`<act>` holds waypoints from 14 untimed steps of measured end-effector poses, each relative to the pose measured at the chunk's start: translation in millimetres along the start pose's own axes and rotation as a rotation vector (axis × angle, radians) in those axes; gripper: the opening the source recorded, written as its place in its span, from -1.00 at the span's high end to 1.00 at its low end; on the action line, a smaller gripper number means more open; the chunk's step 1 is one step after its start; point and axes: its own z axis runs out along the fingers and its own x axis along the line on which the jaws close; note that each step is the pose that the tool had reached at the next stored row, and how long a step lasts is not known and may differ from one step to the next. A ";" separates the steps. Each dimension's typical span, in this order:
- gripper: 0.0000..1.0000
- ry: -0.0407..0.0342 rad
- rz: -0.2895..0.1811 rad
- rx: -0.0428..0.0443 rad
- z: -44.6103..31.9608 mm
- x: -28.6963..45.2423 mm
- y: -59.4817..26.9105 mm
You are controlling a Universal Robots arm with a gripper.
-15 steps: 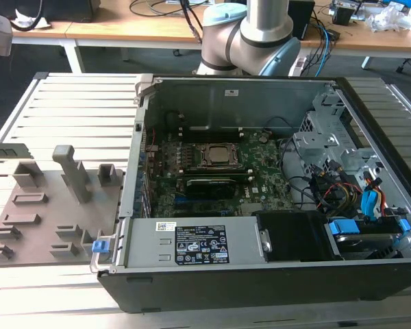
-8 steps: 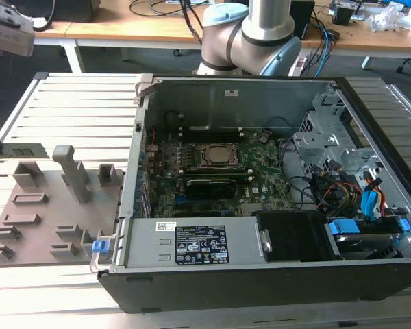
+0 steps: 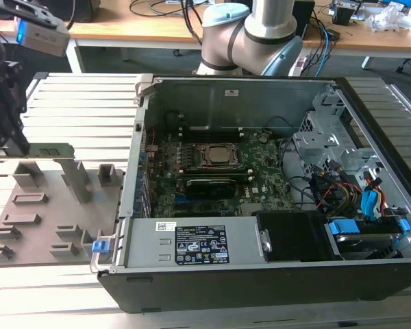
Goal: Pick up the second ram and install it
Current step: 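Pick up the second ram and move it above second insertion slot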
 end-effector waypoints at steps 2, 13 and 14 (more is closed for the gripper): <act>0.73 0.0000 0.000 0.0001 -0.2 -0.8 -9.0; 0.73 0.0004 0.000 0.0001 -1.8 -5.1 -55.8; 0.73 0.0004 0.000 0.0001 -1.9 -5.3 -58.7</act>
